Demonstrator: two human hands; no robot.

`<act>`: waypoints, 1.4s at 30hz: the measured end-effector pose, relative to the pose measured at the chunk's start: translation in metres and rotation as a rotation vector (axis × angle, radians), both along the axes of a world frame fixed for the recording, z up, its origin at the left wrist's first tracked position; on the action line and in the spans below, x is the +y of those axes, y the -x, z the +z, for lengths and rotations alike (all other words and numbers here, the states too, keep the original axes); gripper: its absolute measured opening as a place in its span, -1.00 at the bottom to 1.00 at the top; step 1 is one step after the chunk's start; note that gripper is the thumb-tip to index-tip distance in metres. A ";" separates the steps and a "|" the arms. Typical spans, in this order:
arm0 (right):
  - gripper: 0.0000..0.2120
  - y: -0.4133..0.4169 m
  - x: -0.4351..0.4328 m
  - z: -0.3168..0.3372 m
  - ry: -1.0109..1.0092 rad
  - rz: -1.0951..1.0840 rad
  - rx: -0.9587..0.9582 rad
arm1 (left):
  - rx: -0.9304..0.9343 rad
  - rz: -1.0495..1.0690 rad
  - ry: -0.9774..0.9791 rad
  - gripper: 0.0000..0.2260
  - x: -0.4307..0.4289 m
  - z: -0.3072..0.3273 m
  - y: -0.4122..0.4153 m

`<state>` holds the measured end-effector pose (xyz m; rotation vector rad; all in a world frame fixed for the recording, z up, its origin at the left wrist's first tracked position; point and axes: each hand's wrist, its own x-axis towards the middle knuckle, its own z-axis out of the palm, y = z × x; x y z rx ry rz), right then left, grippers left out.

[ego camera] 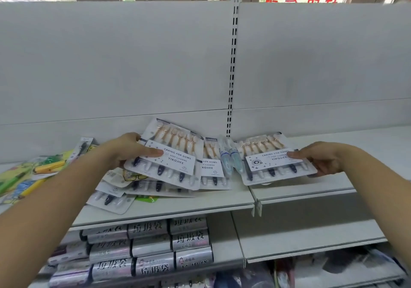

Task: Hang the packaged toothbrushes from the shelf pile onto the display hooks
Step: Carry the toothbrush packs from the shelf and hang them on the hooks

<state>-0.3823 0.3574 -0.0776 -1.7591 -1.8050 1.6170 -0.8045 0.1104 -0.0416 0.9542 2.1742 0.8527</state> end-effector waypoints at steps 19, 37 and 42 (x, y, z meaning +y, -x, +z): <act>-0.67 -0.003 -0.068 0.023 -0.173 -0.272 0.518 | -0.405 0.178 -0.561 -0.48 -0.082 -0.022 0.063; -0.43 0.269 -0.289 0.048 -0.299 0.229 0.872 | -0.150 0.426 -0.950 -0.55 -0.359 -0.058 0.168; -0.36 0.367 -0.362 0.023 -0.153 0.390 0.915 | -0.101 0.547 -0.952 -0.38 -0.485 -0.072 0.189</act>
